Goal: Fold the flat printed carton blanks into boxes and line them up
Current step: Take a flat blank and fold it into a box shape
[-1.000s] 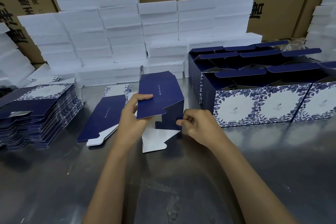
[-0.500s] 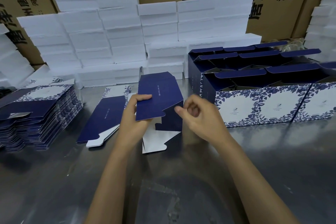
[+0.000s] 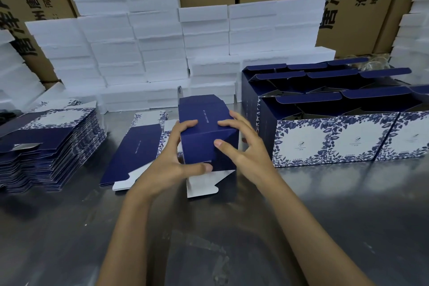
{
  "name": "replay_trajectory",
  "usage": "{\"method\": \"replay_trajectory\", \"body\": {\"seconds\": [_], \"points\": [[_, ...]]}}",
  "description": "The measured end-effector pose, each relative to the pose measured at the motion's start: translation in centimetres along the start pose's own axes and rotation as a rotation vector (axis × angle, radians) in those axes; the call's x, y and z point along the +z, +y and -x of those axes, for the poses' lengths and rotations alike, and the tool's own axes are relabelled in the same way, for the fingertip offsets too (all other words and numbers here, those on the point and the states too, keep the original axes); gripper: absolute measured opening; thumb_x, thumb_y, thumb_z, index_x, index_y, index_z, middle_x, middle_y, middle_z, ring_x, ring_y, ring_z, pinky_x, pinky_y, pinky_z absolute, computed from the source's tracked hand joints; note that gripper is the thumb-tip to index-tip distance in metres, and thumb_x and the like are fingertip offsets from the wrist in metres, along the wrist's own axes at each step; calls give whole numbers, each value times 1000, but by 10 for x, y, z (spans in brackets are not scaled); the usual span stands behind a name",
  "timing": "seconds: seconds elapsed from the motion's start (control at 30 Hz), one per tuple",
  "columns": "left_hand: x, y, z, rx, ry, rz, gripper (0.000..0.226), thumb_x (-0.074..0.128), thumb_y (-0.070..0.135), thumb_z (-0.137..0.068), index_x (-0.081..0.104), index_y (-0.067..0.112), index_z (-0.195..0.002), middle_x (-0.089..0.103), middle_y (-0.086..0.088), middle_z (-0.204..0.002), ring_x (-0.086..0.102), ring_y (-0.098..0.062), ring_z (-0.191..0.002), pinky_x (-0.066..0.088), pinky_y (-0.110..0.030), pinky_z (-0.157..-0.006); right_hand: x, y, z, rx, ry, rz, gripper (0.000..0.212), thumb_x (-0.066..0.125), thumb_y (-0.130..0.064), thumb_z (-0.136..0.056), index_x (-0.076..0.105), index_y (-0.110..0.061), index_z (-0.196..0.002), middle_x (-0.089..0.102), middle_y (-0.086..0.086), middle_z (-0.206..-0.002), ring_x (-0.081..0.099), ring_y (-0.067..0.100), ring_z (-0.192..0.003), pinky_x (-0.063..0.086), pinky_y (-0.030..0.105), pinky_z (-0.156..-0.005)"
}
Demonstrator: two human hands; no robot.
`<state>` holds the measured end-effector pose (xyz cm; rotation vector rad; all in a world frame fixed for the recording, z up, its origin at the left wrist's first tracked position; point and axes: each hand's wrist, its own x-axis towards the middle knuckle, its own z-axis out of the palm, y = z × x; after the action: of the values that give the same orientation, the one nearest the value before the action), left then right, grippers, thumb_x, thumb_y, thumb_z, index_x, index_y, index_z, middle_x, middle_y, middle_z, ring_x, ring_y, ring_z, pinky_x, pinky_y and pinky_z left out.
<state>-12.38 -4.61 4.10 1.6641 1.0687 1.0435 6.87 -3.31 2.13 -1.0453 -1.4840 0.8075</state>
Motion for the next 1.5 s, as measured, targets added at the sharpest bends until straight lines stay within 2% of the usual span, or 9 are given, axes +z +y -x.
{"method": "replay_trajectory", "body": {"seconds": [0.13, 0.2, 0.53, 0.7, 0.8, 0.9, 1.07, 1.3, 1.5], "points": [[10, 0, -7, 23, 261, -1, 47, 81, 24, -81, 64, 44, -120, 50, 17, -143, 45, -3, -137, 48, -26, -102, 4, 0, -2, -13, 68, -52, 31, 78, -12, -86, 71, -28, -112, 47, -14, -148, 43, 2, -137, 39, 45, -115], [21, 1, -10, 67, 380, -3, 34, 78, 23, -84, 71, 42, -111, 45, 24, -144, 23, 7, -145, 33, -8, -104, 4, 0, -2, -18, 95, -75, 31, 80, -9, -84, 72, -29, -106, 49, -13, -145, 46, 2, -134, 39, 45, -114], [31, -1, -12, 123, 404, 5, 15, 76, 14, -86, 74, 20, -99, 62, 6, -134, 29, 32, -123, 27, 9, -86, 11, -2, -1, -47, 76, -74, 26, 79, -15, -86, 74, -40, -92, 45, -18, -145, 36, 5, -141, 32, 24, -112], [35, -3, -14, 129, 436, -2, 10, 75, 15, -86, 74, 19, -95, 67, -6, -128, 35, -7, -145, 31, -22, -115, 16, -3, -3, -50, 136, -62, 24, 78, -11, -87, 74, -35, -86, 47, -16, -142, 39, 10, -139, 30, 15, -107], [27, -4, -13, 127, 366, 23, 15, 75, 16, -87, 76, 23, -100, 69, 15, -123, 32, 10, -140, 33, -13, -107, 10, -2, -3, -36, 91, -88, 23, 79, -15, -86, 76, -37, -89, 47, -19, -143, 39, 5, -138, 34, 25, -112], [13, -6, -12, 77, 295, 78, 23, 76, 15, -87, 78, 33, -100, 63, 38, -116, 31, 7, -142, 32, -34, -118, 3, 0, -4, -24, 57, -123, 22, 78, -14, -87, 79, -34, -97, 49, -20, -143, 41, -3, -136, 37, 28, -110], [20, -5, -12, 119, 319, 115, 19, 71, 5, -88, 78, 21, -97, 69, 15, -123, 54, -7, -130, 43, -46, -111, 4, 0, -7, -83, 105, -65, 22, 76, -7, -87, 75, -29, -89, 55, -10, -137, 49, 8, -133, 38, 41, -112], [10, -6, -10, 118, 277, 182, 24, 73, 6, -87, 80, 28, -95, 69, 8, -127, 50, -2, -134, 48, -31, -104, -4, 2, -7, -24, 47, -185, 22, 76, -7, -88, 79, -21, -105, 57, -14, -141, 51, -7, -127, 47, 9, -88], [16, -5, -10, 168, 322, 115, 21, 69, 1, -89, 76, 21, -89, 72, 7, -117, 58, 17, -110, 46, -8, -92, -9, 8, -12, -12, 53, -151, 14, 78, -10, -87, 78, -22, -95, 54, -18, -144, 48, -8, -131, 44, 13, -94]]}}
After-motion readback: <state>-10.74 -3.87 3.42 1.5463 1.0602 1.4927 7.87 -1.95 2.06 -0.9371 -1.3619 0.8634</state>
